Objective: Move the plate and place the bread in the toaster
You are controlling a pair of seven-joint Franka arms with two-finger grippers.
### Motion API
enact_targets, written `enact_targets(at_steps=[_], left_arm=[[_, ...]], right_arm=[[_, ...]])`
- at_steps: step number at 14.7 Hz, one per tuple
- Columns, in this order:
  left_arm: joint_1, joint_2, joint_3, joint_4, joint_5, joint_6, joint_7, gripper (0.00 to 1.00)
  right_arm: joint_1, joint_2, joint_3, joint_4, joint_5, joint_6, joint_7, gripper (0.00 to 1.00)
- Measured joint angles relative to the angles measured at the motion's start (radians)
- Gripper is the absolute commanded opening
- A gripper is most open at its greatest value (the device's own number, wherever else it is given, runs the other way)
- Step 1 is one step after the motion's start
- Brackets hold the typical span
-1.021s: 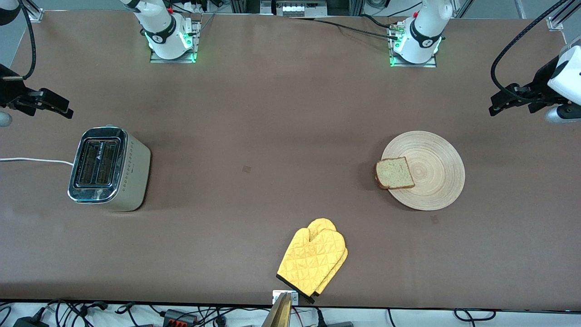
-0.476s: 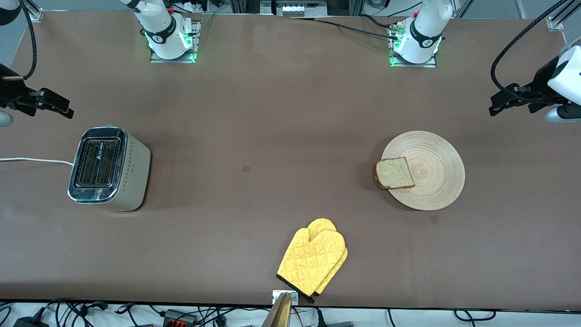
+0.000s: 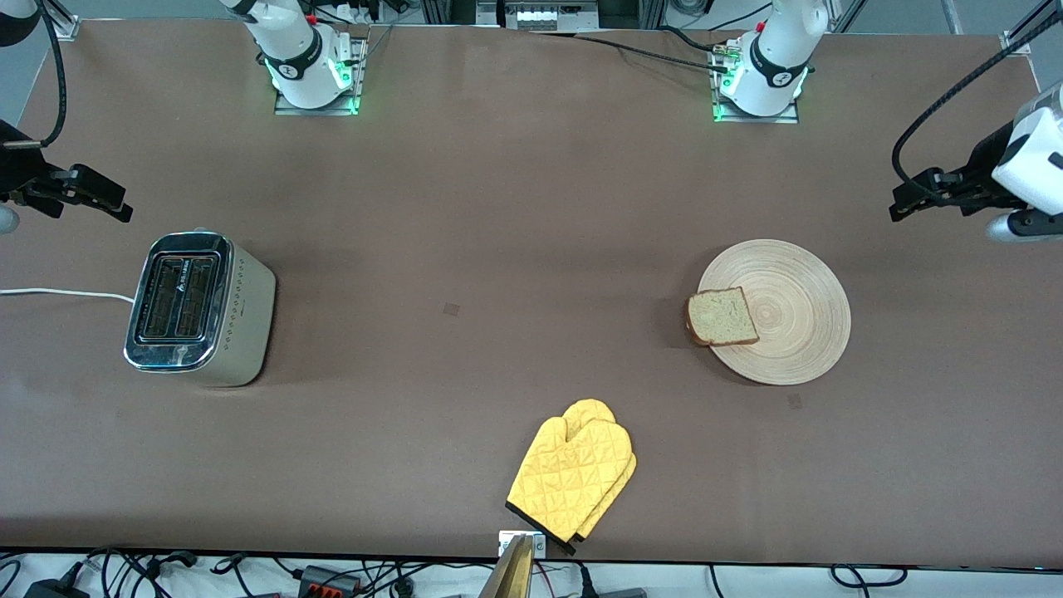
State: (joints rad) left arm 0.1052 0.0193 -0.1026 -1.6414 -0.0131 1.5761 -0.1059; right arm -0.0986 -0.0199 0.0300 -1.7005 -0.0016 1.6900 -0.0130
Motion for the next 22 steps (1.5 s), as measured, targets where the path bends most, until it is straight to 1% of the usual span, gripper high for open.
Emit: enact_targets(at_steps=[4,5,7,10,12,14,17,20,22], left_arm=[[0.032,0.033,0.005,0.000,-0.004,0.000,0.000,1.00],[0.052,0.046,0.005,0.000,-0.020,0.000,0.000,1.00],[0.124,0.090,0.007,-0.001,-0.098,0.001,0.032,1.00],[0.225,0.190,0.010,-0.002,-0.164,0.002,0.100,1.00],[0.245,0.255,0.009,-0.002,-0.221,0.009,0.154,1.00],[0.252,0.319,0.009,-0.003,-0.252,0.017,0.263,1.00],[0.314,0.420,0.010,-0.005,-0.321,0.036,0.348,1.00],[0.342,0.481,0.009,-0.022,-0.341,0.100,0.386,1.00],[0.339,0.489,0.000,-0.067,-0.343,0.165,0.396,1.00]], right_arm=[[0.000,0.000,0.000,0.000,0.000,0.002,0.000,1.00],[0.000,0.000,0.000,0.000,0.000,0.003,0.000,1.00],[0.000,0.000,0.000,0.001,0.000,0.005,0.000,1.00],[0.000,0.000,0.000,0.002,0.000,0.005,0.000,1.00],[0.000,0.000,0.001,0.002,0.003,0.007,0.000,1.00],[0.000,0.001,0.001,0.003,0.004,0.007,0.000,1.00],[0.000,0.002,0.001,0.003,0.004,0.011,0.000,1.00],[0.001,0.012,0.004,0.009,0.004,0.012,0.000,1.00],[0.002,0.015,0.005,0.011,0.004,0.012,0.000,1.00]])
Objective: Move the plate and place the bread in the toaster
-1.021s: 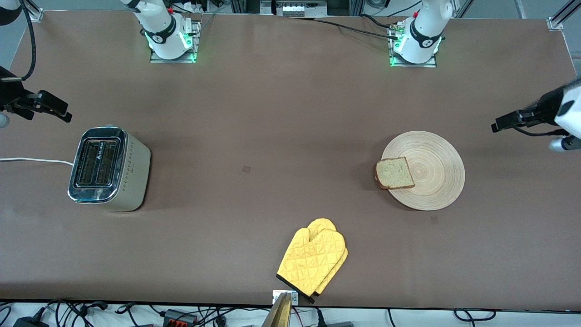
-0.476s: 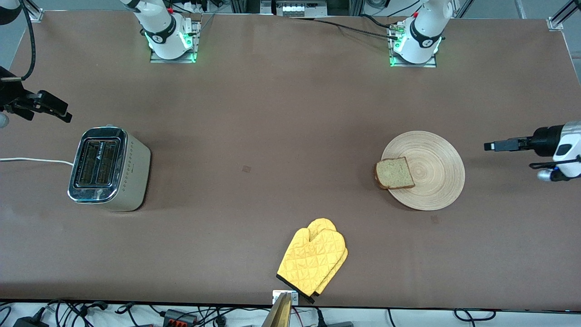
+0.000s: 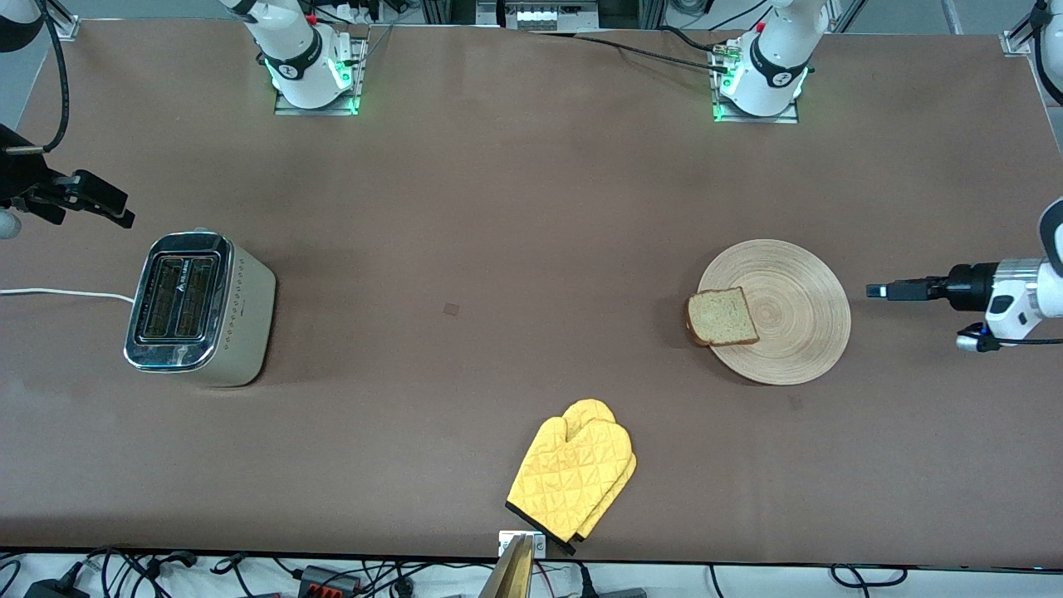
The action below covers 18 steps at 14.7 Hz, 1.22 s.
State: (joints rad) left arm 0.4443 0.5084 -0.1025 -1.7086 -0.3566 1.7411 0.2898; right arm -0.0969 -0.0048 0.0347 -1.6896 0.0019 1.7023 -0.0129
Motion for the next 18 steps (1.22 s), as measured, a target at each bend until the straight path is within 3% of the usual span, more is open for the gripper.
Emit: enact_targets(at_steps=[10,18], left_arm=[[0.024,0.000,-0.004,-0.204,-0.090,0.216,0.206,1.00],[0.023,0.039,-0.005,-0.236,-0.197,0.261,0.351,1.00]], right_arm=[[0.017,0.022,0.003,0.001,0.001,-0.002,0.001,1.00],[0.017,0.021,0.003,0.001,0.000,-0.004,0.000,1.00]])
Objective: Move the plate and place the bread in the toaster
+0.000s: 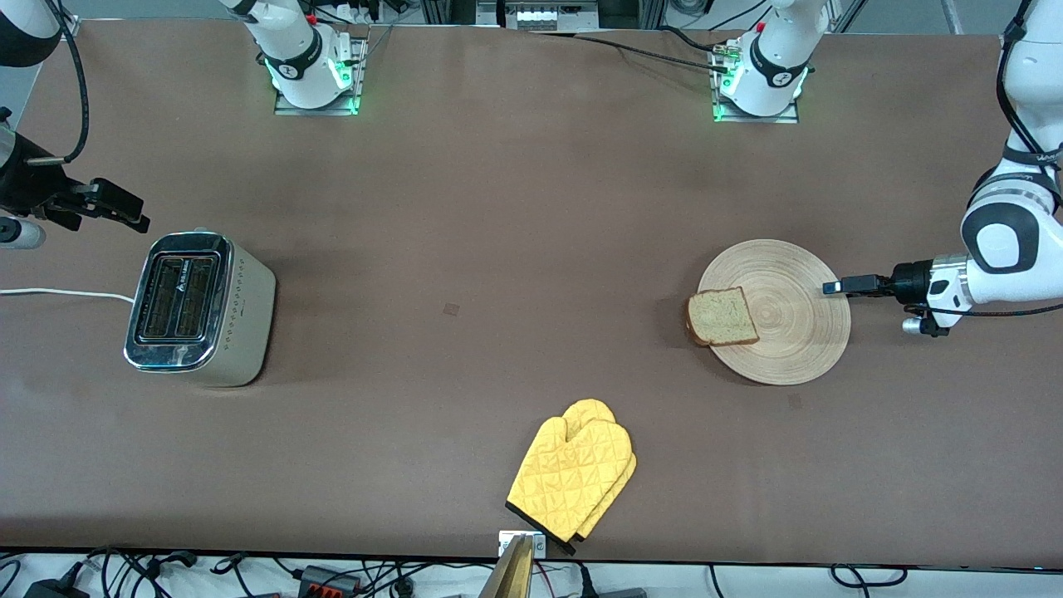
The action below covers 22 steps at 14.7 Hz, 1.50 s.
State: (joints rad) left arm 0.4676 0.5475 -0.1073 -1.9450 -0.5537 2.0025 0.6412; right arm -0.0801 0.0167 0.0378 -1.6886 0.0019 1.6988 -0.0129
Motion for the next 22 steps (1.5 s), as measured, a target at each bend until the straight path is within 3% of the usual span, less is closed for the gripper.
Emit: enact_targets(at_steps=[2,4,9,12,14,16,22], left_arm=[[0.000,0.020,0.000,0.000,-0.020,0.004,0.015,0.89],[-0.002,0.029,-0.001,0.000,-0.030,0.006,0.018,0.69],[-0.002,0.030,-0.002,0.000,-0.032,0.009,0.067,0.37],[-0.003,0.030,-0.003,0.001,-0.032,0.009,0.075,0.09],[-0.003,0.027,-0.004,0.010,-0.049,-0.015,0.078,0.08],[-0.003,0.026,-0.005,0.019,-0.049,-0.032,0.079,0.01],[-0.010,0.032,-0.038,0.043,-0.111,-0.122,0.080,0.01]], right_arm=[[0.000,0.000,0.000,0.000,0.000,0.000,0.000,1.00],[0.000,0.000,0.000,0.000,0.000,0.001,0.000,1.00],[0.000,0.000,0.000,0.000,-0.010,0.001,0.000,1.00],[0.000,0.000,-0.001,0.000,-0.011,0.000,0.000,1.00],[0.000,0.000,-0.001,0.000,-0.011,0.000,0.000,1.00],[0.000,0.000,-0.001,0.000,-0.011,0.000,0.000,1.00],[0.000,0.001,-0.001,0.000,-0.011,0.000,0.000,1.00]])
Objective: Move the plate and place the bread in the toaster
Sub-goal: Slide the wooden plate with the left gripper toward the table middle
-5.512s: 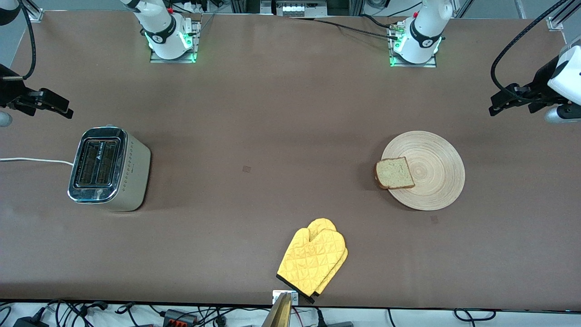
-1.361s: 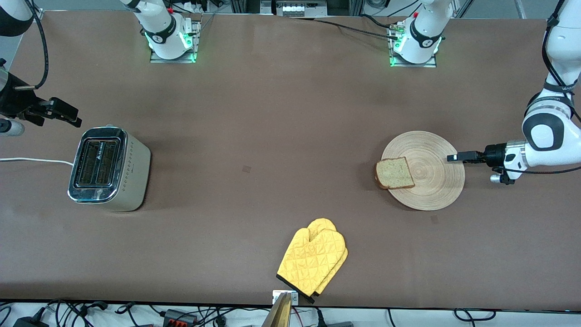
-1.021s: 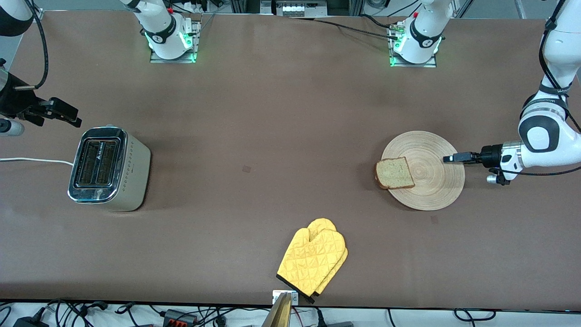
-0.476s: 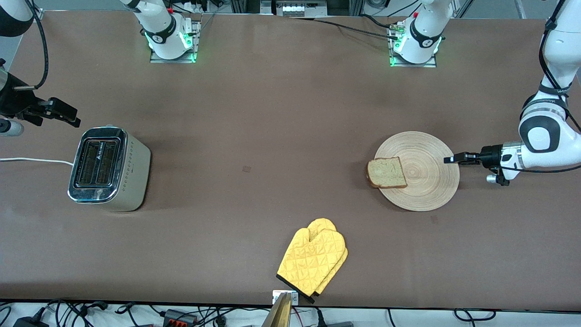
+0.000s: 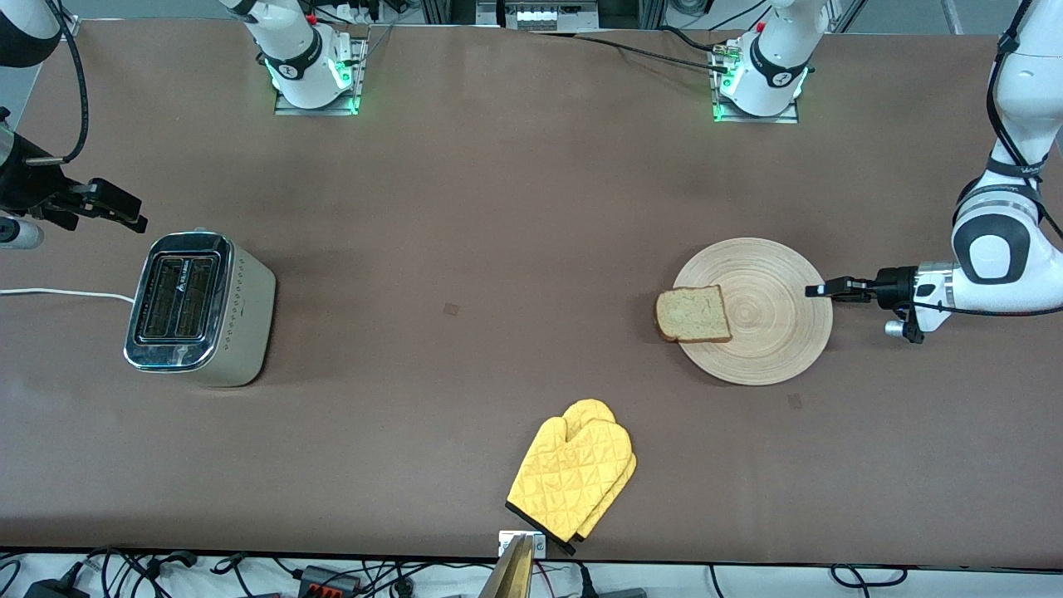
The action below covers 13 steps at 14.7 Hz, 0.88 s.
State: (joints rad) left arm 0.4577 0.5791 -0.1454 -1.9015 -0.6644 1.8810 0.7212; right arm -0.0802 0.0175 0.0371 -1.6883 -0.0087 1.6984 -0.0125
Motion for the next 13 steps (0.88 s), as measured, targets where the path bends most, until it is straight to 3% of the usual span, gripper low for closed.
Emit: enact_targets(at_steps=[8,11,13], left_arm=[[-0.048,0.100,-0.108,0.026,-0.163,-0.016,-0.007,0.01],[-0.129,0.117,-0.119,0.053,-0.205,-0.018,-0.058,0.01],[-0.209,0.121,-0.120,0.063,-0.300,-0.013,-0.080,0.01]], right_arm=[[0.010,0.020,0.001,0.000,0.000,-0.002,0.000,1.00],[0.010,0.022,0.001,0.000,0.000,-0.002,0.000,1.00],[0.010,0.027,0.001,0.000,0.000,-0.002,0.000,1.00]])
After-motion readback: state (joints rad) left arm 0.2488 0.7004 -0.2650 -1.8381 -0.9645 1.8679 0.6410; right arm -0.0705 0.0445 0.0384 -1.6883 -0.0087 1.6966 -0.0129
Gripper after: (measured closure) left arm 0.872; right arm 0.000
